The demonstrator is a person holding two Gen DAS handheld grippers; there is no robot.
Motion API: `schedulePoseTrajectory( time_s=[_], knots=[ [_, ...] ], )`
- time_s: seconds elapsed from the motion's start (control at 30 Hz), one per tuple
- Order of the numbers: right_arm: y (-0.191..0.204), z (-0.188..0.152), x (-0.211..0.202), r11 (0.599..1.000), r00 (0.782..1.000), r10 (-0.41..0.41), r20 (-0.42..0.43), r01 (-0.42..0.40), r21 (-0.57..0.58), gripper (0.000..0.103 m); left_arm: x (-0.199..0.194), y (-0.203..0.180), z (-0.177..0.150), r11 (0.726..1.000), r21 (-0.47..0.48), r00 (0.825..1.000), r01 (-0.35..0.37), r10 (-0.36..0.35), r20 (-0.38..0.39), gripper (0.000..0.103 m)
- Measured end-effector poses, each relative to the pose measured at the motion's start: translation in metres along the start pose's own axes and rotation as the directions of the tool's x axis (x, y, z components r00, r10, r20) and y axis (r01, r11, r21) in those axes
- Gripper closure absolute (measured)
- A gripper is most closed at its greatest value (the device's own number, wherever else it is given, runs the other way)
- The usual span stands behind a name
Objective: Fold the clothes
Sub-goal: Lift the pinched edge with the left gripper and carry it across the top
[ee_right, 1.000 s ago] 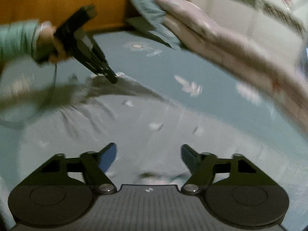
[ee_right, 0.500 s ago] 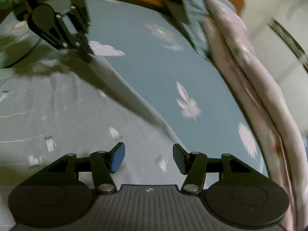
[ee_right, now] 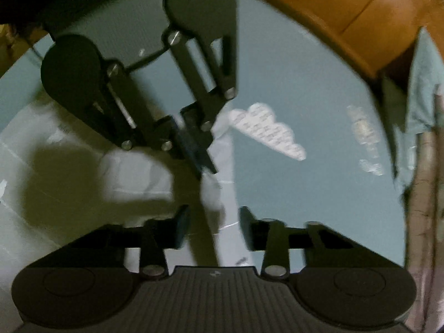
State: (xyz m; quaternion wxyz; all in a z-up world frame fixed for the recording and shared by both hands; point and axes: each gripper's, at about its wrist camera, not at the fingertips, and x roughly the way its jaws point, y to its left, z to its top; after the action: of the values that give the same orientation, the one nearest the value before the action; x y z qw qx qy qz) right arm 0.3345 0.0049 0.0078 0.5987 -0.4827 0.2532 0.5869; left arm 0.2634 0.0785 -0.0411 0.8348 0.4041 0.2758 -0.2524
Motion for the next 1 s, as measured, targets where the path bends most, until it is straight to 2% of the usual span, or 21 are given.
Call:
schedulePoseTrajectory(
  time_s=[0.03, 0.07, 0.13, 0.23, 0.4, 0.5, 0.57, 0.63, 0.7, 0.8, 0.9, 1.0],
  knots=[
    [0.001, 0.002, 0.004, 1.0, 1.0, 0.011, -0.029, -0.011, 0.013, 0.1, 0.001, 0.0, -0.001, 1.0, -0.001, 1.0, 0.006, -0.006, -0.003, 0.097],
    [0.001, 0.003, 0.006, 1.0, 0.999, 0.002, -0.041, -0.001, 0.024, 0.1, 0.002, 0.0, -0.001, 1.0, -0.003, 1.0, 0.007, -0.007, -0.007, 0.09],
    [0.003, 0.003, 0.005, 0.999, 0.999, -0.03, -0.03, 0.031, 0.038, 0.1, 0.003, 0.0, -0.002, 1.0, -0.002, 1.0, 0.006, -0.006, -0.01, 0.089],
    [0.007, 0.005, 0.0, 0.997, 0.998, -0.063, -0.01, 0.064, 0.039, 0.1, 0.0, 0.002, -0.001, 1.0, 0.009, 1.0, -0.005, 0.005, 0.004, 0.081],
    [0.022, 0.006, -0.006, 0.987, 0.99, -0.14, 0.009, 0.14, -0.076, 0.1, 0.001, 0.009, 0.004, 0.999, 0.043, 1.0, -0.009, 0.008, 0.027, 0.063],
    [0.033, 0.008, -0.008, 0.974, 0.986, -0.168, 0.014, 0.168, -0.154, 0.1, 0.004, 0.009, 0.007, 0.996, 0.092, 1.0, 0.012, -0.014, 0.016, 0.062],
    [0.043, 0.007, -0.007, 0.957, 0.982, -0.188, 0.012, 0.186, -0.224, 0.1, 0.003, 0.005, 0.008, 0.988, 0.157, 1.0, 0.012, -0.014, 0.014, 0.062],
    [0.051, 0.007, -0.006, 0.942, 0.98, -0.2, 0.015, 0.197, -0.271, 0.1, -0.001, 0.001, 0.01, 0.974, 0.228, 1.0, 0.009, -0.014, 0.018, 0.062],
    [0.057, 0.007, -0.006, 0.925, 0.976, -0.219, 0.023, 0.215, -0.314, 0.1, -0.002, 0.0, 0.012, 0.962, 0.27, 0.999, 0.036, -0.038, 0.004, 0.056],
    [0.069, 0.006, -0.002, 0.88, 0.962, -0.27, 0.033, 0.26, -0.398, 0.1, -0.003, -0.003, 0.012, 0.939, 0.338, 0.998, 0.066, -0.064, -0.017, 0.056],
    [0.079, 0.002, 0.0, 0.832, 0.954, -0.298, 0.041, 0.281, -0.478, 0.1, 0.003, -0.003, 0.013, 0.924, 0.373, 0.997, 0.078, -0.066, -0.046, 0.056],
    [0.088, 0.001, 0.001, 0.822, 0.959, -0.28, 0.046, 0.264, -0.505, 0.1, 0.008, 0.0, 0.014, 0.915, 0.377, 0.99, 0.14, -0.116, -0.086, 0.056]
  ],
)
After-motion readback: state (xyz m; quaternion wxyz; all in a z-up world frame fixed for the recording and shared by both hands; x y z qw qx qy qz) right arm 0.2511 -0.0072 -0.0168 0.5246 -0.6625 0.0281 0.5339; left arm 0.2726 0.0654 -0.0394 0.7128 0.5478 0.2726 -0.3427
